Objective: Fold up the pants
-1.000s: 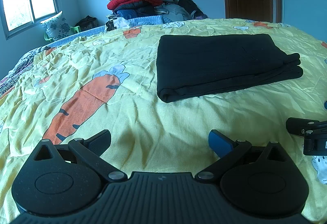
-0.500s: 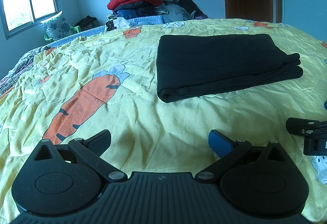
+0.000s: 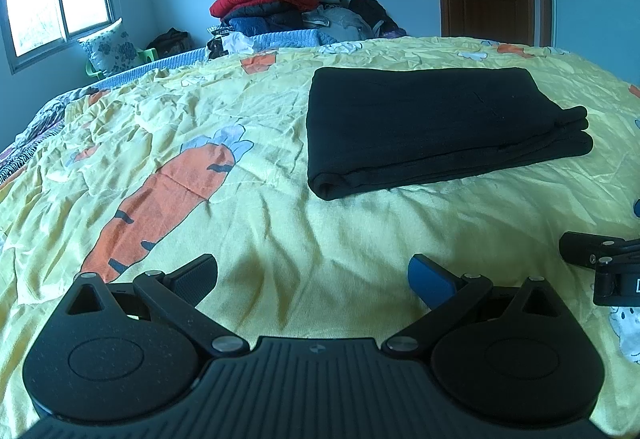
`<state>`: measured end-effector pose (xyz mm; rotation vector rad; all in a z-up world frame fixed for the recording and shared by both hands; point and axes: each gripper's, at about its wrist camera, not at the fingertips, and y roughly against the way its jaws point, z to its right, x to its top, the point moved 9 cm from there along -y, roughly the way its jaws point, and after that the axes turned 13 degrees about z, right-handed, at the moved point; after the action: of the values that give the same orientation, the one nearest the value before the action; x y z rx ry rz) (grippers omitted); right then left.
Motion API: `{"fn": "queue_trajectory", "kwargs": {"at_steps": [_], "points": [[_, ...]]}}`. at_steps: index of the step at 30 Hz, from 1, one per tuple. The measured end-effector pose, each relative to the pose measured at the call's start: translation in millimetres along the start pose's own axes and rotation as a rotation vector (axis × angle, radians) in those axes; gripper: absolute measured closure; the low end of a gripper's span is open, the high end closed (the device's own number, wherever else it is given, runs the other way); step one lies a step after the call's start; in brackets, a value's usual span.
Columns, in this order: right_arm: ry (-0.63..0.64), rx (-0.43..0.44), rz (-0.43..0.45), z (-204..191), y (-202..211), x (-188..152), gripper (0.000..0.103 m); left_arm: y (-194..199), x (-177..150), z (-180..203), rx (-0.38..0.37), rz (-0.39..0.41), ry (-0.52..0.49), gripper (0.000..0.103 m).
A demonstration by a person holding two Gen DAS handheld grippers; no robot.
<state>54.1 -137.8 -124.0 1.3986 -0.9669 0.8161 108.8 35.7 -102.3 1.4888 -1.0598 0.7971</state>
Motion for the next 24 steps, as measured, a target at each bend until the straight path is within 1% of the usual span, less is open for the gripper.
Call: {"fn": "queue_trajectory", "kwargs": {"at_steps": [5,7,10,11,13,16,21,24], "points": [[0.000,0.000,0.000,-0.4,0.2,0.2,0.000,1.1,1.8,1.7,0.004,0.005,0.007,0.000],[-0.001,0.000,0.000,-0.1,0.1,-0.1,0.000,0.9,3.3,4.7,-0.012,0.007,0.019,0.001],[0.000,0.000,0.000,-0.2,0.2,0.2,0.000,-0.1,7.0,4.7,-0.046,0.021,0.107,0.001],[0.000,0.000,0.000,-0.4,0.3,0.2,0.000,-2.8,5.9,6.4,-0.061,0.008,0.120,0.000],[0.000,-0.002,0.001,0.2,0.3,0.1,0.000,-10.2,0.8,9.4,-0.061,-0.043,0.100,0.001],[0.001,-0.013,0.003,1.4,0.3,0.7,0.000,-9.3,-0.1,8.0,-0.065,-0.040,0.116,0.000],[0.001,-0.021,0.003,0.9,0.7,0.6,0.000,-6.2,-0.8,8.9,-0.045,-0.032,0.100,0.000],[-0.001,-0.019,0.002,0.7,0.7,0.4,0.000,-6.7,-2.1,7.0,-0.057,-0.041,0.125,0.000]]}}
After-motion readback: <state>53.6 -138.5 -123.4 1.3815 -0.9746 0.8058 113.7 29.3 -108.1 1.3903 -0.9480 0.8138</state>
